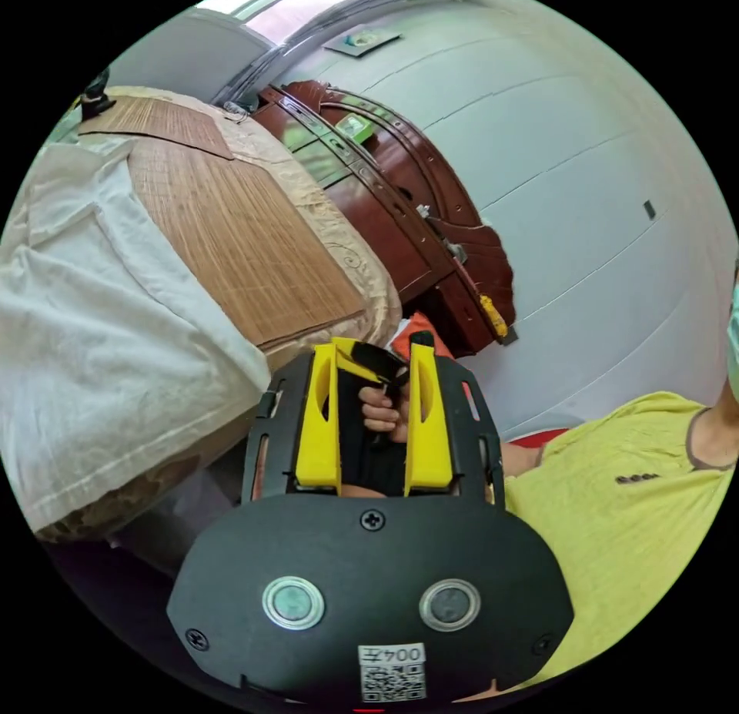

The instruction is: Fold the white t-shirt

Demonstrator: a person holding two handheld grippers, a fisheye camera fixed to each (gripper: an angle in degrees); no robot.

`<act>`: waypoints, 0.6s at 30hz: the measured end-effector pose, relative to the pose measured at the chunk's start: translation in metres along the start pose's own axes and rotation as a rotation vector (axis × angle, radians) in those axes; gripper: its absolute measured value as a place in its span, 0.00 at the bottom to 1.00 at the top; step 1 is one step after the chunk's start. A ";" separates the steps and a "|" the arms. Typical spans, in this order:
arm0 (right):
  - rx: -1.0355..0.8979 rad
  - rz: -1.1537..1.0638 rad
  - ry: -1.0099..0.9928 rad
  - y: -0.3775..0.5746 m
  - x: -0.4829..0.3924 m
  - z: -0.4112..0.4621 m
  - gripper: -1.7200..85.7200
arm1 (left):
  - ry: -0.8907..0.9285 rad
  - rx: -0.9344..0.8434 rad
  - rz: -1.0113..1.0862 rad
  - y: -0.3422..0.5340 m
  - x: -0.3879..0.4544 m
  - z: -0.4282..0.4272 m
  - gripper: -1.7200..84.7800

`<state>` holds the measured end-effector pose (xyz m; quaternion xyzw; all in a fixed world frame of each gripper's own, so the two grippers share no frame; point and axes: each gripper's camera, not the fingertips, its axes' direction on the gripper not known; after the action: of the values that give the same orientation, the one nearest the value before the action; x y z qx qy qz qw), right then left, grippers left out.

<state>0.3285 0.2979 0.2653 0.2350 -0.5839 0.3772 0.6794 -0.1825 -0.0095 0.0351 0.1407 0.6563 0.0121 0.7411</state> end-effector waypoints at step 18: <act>-0.091 -0.094 0.223 0.008 -0.053 0.111 0.20 | -1.180 0.142 -0.432 -0.003 -0.107 -0.209 0.24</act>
<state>0.2515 0.2059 0.2361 0.1875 -0.5094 0.3420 0.7670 -0.4015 0.0058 0.1174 0.0366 0.1499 -0.2610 0.9529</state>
